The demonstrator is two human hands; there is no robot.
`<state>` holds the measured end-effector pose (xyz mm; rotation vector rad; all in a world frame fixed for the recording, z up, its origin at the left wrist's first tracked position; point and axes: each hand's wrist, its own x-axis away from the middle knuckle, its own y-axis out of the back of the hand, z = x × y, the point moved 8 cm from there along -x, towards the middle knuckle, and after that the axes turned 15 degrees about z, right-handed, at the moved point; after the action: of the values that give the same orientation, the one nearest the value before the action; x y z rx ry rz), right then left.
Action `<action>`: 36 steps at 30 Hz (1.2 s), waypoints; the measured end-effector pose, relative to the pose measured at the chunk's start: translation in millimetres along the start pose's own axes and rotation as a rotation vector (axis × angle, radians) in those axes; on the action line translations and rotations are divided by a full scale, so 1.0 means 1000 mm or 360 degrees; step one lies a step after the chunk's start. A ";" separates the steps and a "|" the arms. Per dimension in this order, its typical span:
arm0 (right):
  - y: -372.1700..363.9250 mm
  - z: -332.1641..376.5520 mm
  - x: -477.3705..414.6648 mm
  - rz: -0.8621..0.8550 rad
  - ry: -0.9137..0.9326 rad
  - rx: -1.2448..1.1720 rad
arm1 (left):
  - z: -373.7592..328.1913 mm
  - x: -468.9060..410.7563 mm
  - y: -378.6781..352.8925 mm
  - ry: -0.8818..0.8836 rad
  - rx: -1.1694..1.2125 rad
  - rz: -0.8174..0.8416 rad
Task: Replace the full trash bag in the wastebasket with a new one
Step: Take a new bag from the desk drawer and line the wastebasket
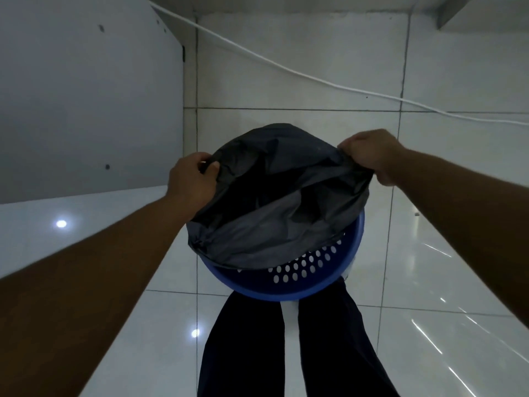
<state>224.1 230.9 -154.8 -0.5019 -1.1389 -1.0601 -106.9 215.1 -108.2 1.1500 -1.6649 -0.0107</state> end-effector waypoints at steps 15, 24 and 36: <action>-0.015 -0.034 0.021 -0.0152 -0.0235 -0.0558 | 0.009 0.012 -0.015 0.0039 0.0119 0.0101; -0.008 -0.028 0.095 -0.0613 0.0330 0.0081 | 0.044 0.035 -0.024 0.0378 0.0455 -0.0083; -0.037 0.006 0.053 -0.0335 0.0317 0.0315 | -0.012 -0.001 -0.007 0.0025 0.0132 -0.0224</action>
<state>190.9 197.4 -111.1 -0.1184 -1.1212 -1.1363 -93.4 218.4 -107.1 1.3252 -1.5802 -0.0223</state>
